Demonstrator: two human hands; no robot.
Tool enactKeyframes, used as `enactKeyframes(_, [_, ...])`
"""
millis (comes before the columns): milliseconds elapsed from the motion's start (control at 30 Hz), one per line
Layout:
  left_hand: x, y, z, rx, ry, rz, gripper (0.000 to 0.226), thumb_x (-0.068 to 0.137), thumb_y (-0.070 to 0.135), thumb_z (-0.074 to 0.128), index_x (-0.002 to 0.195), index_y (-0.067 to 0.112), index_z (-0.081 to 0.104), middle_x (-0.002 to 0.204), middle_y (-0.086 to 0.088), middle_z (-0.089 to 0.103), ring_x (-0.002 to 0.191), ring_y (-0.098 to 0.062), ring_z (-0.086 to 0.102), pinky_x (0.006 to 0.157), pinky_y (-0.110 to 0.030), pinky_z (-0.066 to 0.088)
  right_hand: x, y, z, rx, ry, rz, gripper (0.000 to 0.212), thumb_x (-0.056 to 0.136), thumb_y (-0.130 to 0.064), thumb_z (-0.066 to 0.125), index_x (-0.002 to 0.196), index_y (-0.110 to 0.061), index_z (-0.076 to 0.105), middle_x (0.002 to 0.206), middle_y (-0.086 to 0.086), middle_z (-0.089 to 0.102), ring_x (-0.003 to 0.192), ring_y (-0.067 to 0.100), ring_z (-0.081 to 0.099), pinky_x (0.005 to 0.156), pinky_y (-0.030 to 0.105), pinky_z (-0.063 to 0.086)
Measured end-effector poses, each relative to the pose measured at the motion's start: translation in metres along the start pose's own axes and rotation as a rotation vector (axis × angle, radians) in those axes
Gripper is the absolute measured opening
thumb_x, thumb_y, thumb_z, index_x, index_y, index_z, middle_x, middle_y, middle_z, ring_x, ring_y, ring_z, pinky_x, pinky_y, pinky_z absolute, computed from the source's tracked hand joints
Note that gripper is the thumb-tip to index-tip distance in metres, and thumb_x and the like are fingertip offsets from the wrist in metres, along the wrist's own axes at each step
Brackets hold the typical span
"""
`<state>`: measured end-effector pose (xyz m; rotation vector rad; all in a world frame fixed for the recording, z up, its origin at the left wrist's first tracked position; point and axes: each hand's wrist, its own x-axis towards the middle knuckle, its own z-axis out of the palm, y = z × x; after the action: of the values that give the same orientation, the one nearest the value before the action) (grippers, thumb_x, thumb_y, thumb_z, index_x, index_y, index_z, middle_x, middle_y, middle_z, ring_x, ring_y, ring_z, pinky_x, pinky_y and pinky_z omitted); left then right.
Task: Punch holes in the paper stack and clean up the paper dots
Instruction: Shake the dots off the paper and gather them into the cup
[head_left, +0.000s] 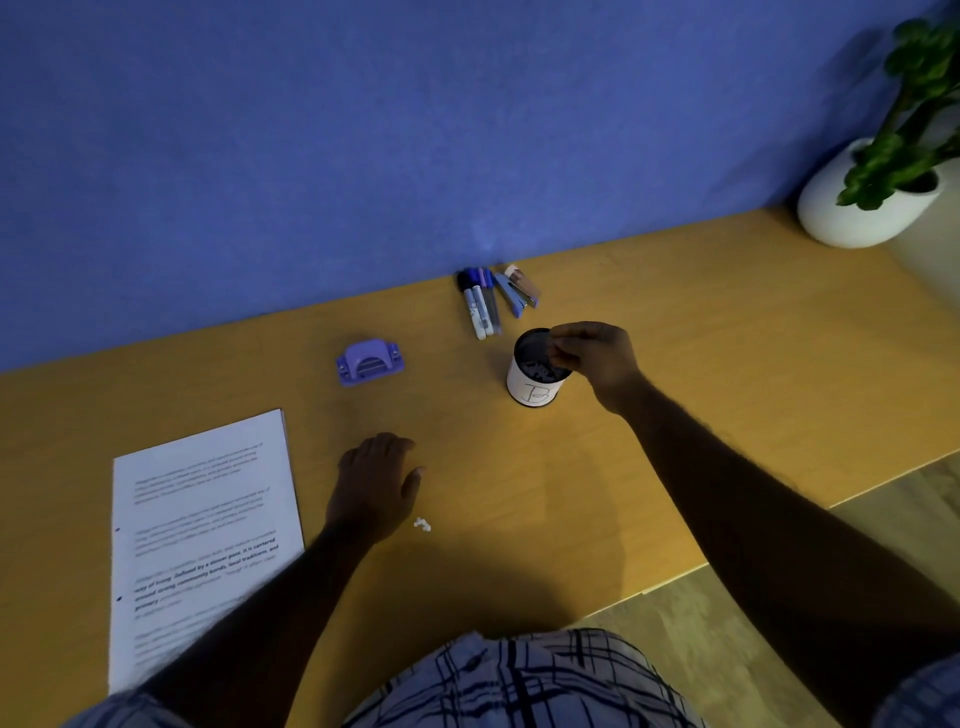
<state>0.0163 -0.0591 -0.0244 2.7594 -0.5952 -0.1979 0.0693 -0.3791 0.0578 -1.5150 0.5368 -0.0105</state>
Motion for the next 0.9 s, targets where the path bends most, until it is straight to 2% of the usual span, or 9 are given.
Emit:
enactKeyframes(167, [-0.021,-0.018,0.004,-0.011,-0.056,-0.024,0.043,0.092,0.037,0.053,0.130,0.017,0.052,0.132,-0.005,0.056,0.124,-0.023,0.051,0.103,-0.043,0.041,-0.034,0.004,0.012,0.375,-0.147,0.122,0.027,0.093,0.011,0.042,0.096,0.001,0.067,0.083,0.011,0.072,0.074,0.019,0.070,0.069,0.025,0.058])
enactKeyframes(267, [-0.036,-0.030,0.008,0.036,-0.165,-0.008,0.055,0.095,0.043,0.047,0.144,0.019,0.041,0.154,-0.007,0.036,0.142,-0.025,0.032,0.114,-0.046,0.029,-0.056,0.020,0.025,0.390,-0.209,0.164,0.023,0.093,0.009,0.046,0.099,-0.001,0.066,0.086,0.010,0.069,0.076,0.018,0.068,0.072,0.024,0.058])
enactKeyframes(367, [-0.053,-0.037,0.012,0.086,-0.214,0.086,0.061,0.095,0.047,0.045,0.148,0.019,0.036,0.162,-0.009,0.018,0.148,-0.026,0.019,0.118,-0.047,0.021,-0.076,0.045,0.042,0.341,-0.205,0.229,0.018,0.091,0.010,0.052,0.099,0.001,0.064,0.088,0.013,0.067,0.077,0.020,0.066,0.071,0.025,0.058])
enactKeyframes(433, [-0.062,-0.038,0.014,0.107,-0.221,0.114,0.064,0.094,0.052,0.042,0.150,0.021,0.033,0.163,-0.009,0.014,0.149,-0.027,0.015,0.118,-0.048,0.019,-0.090,0.065,0.054,0.240,-0.197,0.272,0.015,0.088,0.011,0.057,0.097,0.002,0.066,0.085,0.014,0.068,0.074,0.020,0.067,0.069,0.025,0.059])
enactKeyframes(500, [-0.070,-0.037,0.016,0.136,-0.229,0.123,0.067,0.092,0.057,0.039,0.151,0.027,0.030,0.164,-0.008,0.009,0.150,-0.027,0.011,0.118,-0.050,0.017,-0.103,0.085,0.064,0.024,-0.213,0.264,0.013,0.084,0.011,0.063,0.093,0.003,0.067,0.082,0.014,0.067,0.069,0.020,0.066,0.067,0.026,0.059])
enactKeyframes(567, [-0.075,-0.035,0.019,0.146,-0.238,0.129,0.067,0.090,0.060,0.038,0.151,0.032,0.028,0.164,-0.009,0.005,0.150,-0.029,0.007,0.118,-0.052,0.014,-0.113,0.105,0.072,-0.329,-0.267,0.182,0.012,0.081,0.008,0.068,0.092,0.003,0.068,0.079,0.012,0.066,0.065,0.019,0.062,0.066,0.028,0.055])
enactKeyframes(667, [-0.079,-0.033,0.024,0.148,-0.242,0.123,0.068,0.090,0.063,0.034,0.151,0.037,0.023,0.164,-0.011,0.004,0.150,-0.032,0.006,0.117,-0.056,0.011,-0.130,0.124,0.079,-0.832,-0.344,-0.010,0.015,0.078,-0.007,0.073,0.092,-0.005,0.073,0.082,0.004,0.068,0.073,0.018,0.062,0.062,0.013,0.040])
enactKeyframes(733, [-0.079,-0.030,0.027,0.183,-0.235,0.126,0.067,0.091,0.065,0.030,0.152,0.039,0.019,0.163,-0.013,0.005,0.149,-0.034,0.007,0.116,-0.058,0.011,-0.140,0.132,0.084,-0.949,-0.382,-0.098,0.017,0.077,-0.016,0.075,0.092,-0.010,0.073,0.089,0.005,0.072,0.081,0.019,0.066,0.064,0.014,0.037])
enactKeyframes(900, [-0.077,-0.025,0.033,0.216,-0.221,0.174,0.067,0.091,0.064,0.031,0.152,0.039,0.020,0.161,-0.019,0.012,0.147,-0.038,0.014,0.114,-0.059,0.016,-0.147,0.139,0.097,-1.027,-0.387,-0.178,0.022,0.079,-0.023,0.075,0.098,-0.014,0.069,0.102,0.005,0.068,0.090,0.022,0.063,0.074,0.024,0.043])
